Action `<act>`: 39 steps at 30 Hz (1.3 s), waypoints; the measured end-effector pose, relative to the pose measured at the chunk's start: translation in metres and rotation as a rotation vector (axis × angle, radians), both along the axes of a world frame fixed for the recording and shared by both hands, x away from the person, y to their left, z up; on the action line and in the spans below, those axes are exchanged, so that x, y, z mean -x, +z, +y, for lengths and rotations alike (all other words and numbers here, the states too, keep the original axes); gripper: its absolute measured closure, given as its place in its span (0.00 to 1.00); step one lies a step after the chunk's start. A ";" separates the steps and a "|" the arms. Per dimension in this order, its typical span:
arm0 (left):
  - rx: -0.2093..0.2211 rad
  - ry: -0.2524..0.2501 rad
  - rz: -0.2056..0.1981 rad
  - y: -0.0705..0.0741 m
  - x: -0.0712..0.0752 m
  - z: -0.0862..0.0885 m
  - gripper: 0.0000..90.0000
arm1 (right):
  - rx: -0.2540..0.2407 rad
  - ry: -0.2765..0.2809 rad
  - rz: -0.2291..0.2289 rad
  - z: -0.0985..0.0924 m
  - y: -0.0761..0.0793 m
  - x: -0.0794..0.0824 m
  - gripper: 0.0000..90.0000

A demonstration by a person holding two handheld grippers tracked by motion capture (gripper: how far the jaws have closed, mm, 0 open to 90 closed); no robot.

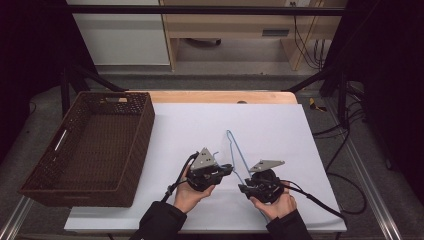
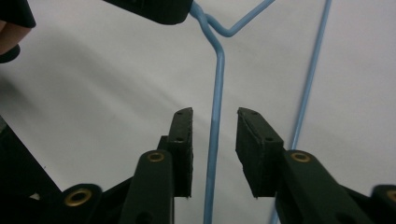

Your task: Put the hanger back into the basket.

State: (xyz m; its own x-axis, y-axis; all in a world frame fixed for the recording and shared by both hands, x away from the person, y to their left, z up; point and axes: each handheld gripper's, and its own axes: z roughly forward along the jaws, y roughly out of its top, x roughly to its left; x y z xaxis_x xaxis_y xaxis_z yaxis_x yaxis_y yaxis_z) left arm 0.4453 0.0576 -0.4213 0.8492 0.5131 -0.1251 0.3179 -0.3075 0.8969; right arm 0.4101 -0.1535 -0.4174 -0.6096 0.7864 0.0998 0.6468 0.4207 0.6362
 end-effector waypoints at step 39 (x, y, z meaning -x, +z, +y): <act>-0.209 0.081 -0.171 0.042 0.029 0.087 0.10 | -0.153 0.292 -0.037 -0.020 0.060 -0.011 0.98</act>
